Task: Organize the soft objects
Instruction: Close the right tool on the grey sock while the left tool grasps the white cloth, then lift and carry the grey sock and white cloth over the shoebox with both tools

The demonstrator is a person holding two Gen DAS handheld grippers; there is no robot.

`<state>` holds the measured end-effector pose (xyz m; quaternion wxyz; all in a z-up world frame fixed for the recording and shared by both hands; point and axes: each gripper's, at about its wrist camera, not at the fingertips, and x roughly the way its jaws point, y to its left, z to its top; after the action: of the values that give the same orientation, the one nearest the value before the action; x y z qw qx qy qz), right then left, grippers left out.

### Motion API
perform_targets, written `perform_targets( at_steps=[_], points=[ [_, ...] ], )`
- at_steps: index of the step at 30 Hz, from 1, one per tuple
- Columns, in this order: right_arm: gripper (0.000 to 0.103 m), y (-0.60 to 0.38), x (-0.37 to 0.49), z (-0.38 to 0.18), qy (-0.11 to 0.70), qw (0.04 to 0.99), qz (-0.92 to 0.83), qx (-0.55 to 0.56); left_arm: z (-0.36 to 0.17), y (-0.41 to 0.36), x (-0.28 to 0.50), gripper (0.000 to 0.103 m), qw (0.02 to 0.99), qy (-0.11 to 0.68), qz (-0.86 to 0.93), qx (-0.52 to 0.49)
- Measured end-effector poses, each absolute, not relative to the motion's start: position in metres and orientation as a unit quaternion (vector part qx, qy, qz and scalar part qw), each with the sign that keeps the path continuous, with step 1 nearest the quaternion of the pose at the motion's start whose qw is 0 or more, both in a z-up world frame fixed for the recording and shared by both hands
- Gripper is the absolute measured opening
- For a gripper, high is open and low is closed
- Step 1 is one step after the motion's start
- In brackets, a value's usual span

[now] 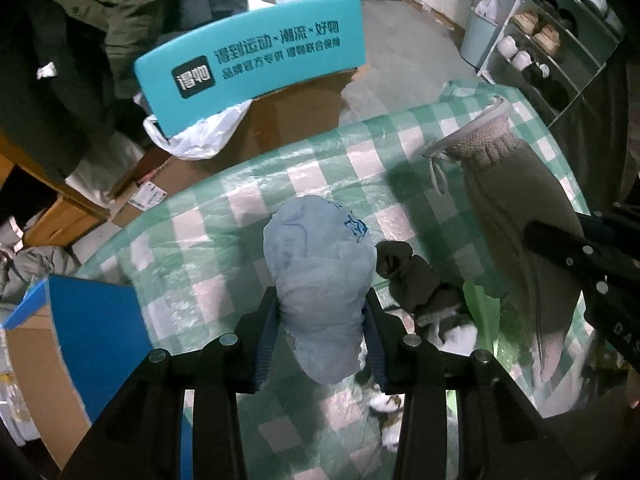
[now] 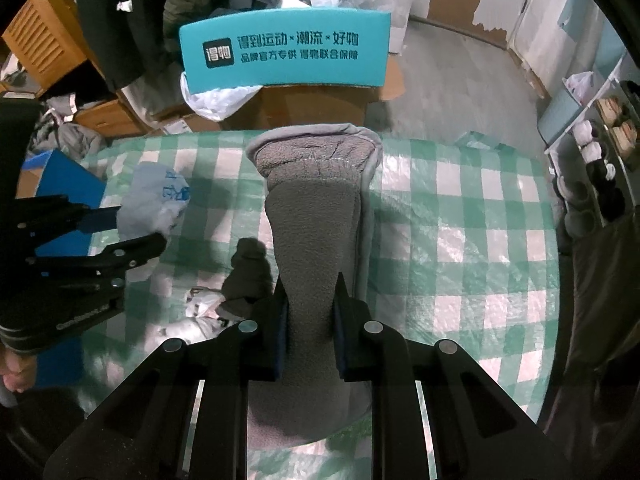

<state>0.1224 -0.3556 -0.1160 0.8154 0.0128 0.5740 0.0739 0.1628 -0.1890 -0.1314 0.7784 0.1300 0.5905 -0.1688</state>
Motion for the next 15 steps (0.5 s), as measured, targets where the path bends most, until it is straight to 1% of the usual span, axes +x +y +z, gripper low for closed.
perform_targets(
  at_steps=[15],
  points=[
    [0.017,-0.343,0.104,-0.082,0.549,0.832,0.085,0.004,-0.084,-0.164,0.128,0.04,0.8,0.562,-0.171,0.124]
  ],
)
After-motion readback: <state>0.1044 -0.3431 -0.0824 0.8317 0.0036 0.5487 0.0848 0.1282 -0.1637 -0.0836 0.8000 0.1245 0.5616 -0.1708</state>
